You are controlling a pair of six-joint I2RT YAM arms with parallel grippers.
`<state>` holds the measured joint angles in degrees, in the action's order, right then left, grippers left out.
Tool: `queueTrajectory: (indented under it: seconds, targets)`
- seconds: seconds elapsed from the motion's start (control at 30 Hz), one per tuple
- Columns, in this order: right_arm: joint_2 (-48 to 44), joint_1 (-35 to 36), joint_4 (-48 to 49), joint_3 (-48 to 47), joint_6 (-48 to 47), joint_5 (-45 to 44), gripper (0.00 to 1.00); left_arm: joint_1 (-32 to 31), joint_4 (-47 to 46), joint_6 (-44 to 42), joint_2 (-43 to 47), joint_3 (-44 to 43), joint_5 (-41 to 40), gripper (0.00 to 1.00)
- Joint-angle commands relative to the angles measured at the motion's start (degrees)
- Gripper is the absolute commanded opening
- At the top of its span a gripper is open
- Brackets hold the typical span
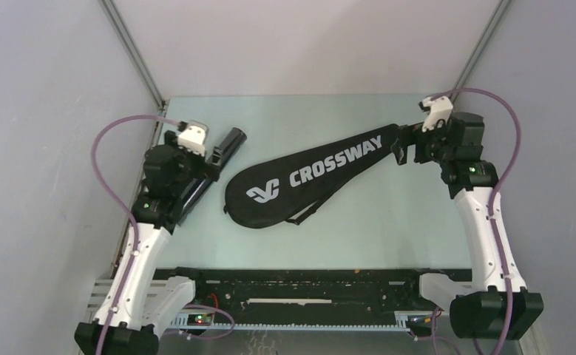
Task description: Pack up the badminton gear
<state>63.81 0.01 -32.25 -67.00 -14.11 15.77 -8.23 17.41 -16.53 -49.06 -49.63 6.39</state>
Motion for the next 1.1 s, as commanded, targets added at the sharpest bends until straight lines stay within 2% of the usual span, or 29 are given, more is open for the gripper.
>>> queueTrajectory:
  seconds: [0.0, 0.1, 0.17, 0.4, 0.63, 1.07]
  targets:
    - [-3.6, -5.2, 5.1, 1.1, 6.1, 9.0, 1.0, 6.0, -9.9, 11.5, 4.5, -0.6, -0.9, 1.0]
    - [-7.7, -8.8, 8.8, 4.6, 10.1, 10.4, 1.0, 7.9, -15.2, 13.5, 9.5, 3.5, -5.7, 1.0]
    - [-10.4, -9.4, 9.5, 6.2, 9.3, 11.1, 1.0, 8.1, -16.6, 14.0, 11.8, 5.5, -8.3, 1.0]
    - [-17.9, -9.7, 7.0, 8.2, 6.5, 17.8, 1.0, 8.1, -16.3, 14.0, 20.7, 9.3, -4.1, 1.0]
    - [-22.3, -10.1, 8.1, 12.0, 5.0, 16.7, 0.99, 8.1, -13.5, 13.9, 23.1, 9.3, 4.1, 1.0]
    - [-22.6, -11.6, 6.8, 12.1, 3.7, 19.2, 0.99, 9.9, -12.4, 14.6, 21.9, 9.5, 3.3, 1.0]
